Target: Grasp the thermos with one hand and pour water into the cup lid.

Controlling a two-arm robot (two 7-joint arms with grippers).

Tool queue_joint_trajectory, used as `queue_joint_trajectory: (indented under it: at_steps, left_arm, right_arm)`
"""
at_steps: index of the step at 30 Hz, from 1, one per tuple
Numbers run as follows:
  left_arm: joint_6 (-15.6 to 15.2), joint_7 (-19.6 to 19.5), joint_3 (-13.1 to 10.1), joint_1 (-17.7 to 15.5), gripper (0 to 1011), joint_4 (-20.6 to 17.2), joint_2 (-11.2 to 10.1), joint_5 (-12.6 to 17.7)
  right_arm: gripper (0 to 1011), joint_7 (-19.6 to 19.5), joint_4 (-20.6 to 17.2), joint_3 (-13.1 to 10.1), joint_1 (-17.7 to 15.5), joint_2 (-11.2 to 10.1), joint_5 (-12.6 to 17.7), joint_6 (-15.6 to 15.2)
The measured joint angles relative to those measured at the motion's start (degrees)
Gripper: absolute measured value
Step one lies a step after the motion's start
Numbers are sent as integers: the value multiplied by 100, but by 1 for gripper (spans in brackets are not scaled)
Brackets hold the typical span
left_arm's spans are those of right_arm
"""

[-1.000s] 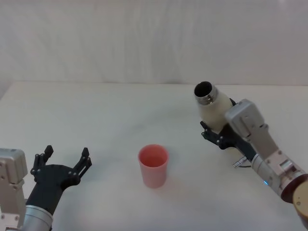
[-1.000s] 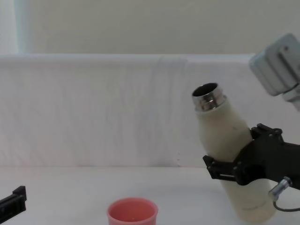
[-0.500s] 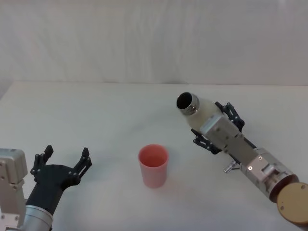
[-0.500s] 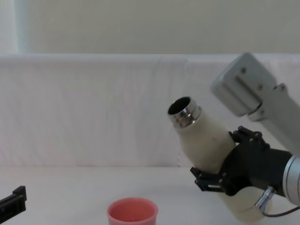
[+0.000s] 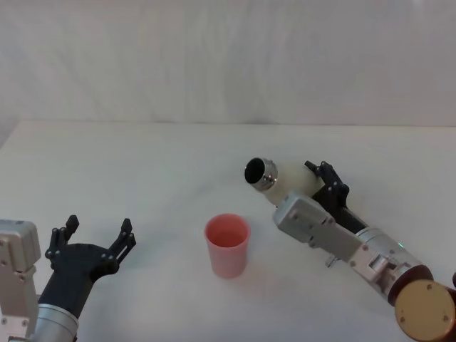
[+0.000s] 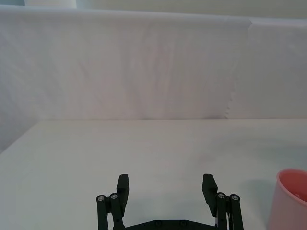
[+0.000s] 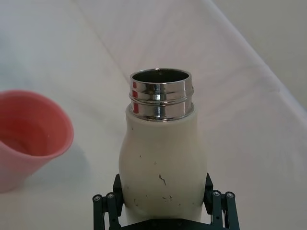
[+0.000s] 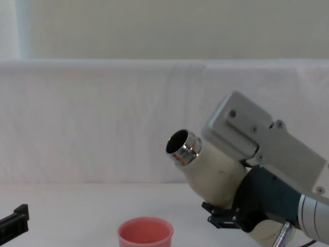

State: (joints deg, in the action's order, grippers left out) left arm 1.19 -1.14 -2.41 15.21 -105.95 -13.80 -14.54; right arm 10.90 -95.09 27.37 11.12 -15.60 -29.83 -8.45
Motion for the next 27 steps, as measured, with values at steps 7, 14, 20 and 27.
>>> queue_joint_trajectory:
  at_steps: [7, 14, 20, 27]
  left_arm:
    - [0, 0, 0, 0, 1001, 0, 0, 0]
    - [0, 0, 0, 0, 1001, 0, 0, 0]
    - [0, 0, 0, 0, 1001, 0, 0, 0]
    - [0, 0, 0, 0, 1001, 0, 0, 0]
  right_arm:
    - [959, 6, 46, 90, 11, -11, -419, 2]
    - [959, -35, 89, 143, 20, -21, -756, 2]
    - [959, -62, 106, 176, 23, -27, -999, -13]
    - [959, -66, 144, 209, 34, -22, -1191, -30]
